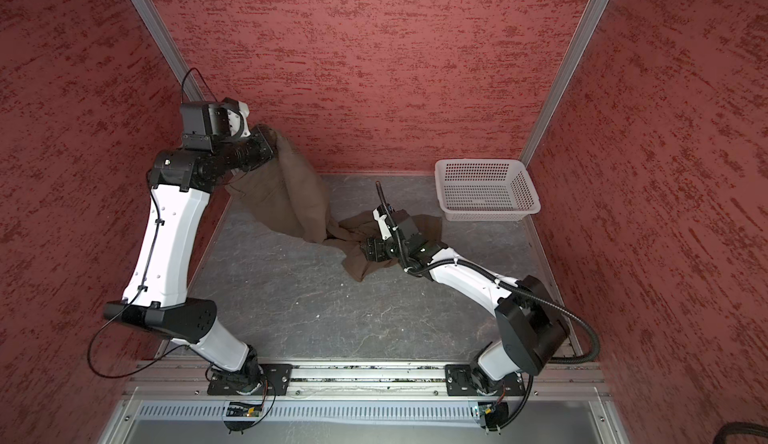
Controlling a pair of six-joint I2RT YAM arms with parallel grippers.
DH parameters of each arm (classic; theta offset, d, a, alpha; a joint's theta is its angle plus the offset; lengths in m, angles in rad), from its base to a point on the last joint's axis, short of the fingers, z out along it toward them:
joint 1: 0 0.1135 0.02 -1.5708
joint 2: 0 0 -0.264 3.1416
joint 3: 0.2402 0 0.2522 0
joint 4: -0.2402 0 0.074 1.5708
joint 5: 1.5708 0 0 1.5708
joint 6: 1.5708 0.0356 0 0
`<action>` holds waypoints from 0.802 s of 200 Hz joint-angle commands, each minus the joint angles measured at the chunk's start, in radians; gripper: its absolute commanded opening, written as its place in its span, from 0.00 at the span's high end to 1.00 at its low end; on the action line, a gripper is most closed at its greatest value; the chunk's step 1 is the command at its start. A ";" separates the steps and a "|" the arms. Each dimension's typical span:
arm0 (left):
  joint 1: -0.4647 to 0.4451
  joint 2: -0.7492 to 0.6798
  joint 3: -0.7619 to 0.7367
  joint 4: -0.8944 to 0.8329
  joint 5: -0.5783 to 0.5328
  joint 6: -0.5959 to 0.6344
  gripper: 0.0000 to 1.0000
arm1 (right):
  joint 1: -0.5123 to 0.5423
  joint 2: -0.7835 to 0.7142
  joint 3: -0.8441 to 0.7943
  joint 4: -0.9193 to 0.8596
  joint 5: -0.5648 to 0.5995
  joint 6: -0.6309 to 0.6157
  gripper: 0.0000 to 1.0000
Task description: Fold and stack the trousers
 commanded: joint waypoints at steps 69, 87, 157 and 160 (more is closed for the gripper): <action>0.075 0.071 0.321 -0.055 0.093 -0.109 1.00 | 0.048 0.378 0.338 0.334 0.026 -0.086 0.19; 0.112 0.057 0.283 -0.045 0.107 -0.114 1.00 | -0.004 0.389 0.383 0.312 0.061 -0.092 0.74; 0.216 0.053 0.070 0.047 0.213 -0.154 1.00 | -0.418 0.152 0.637 -0.029 0.180 -0.162 1.00; 0.220 0.053 0.063 0.053 0.219 -0.156 1.00 | -0.424 0.136 0.644 -0.035 0.188 -0.170 1.00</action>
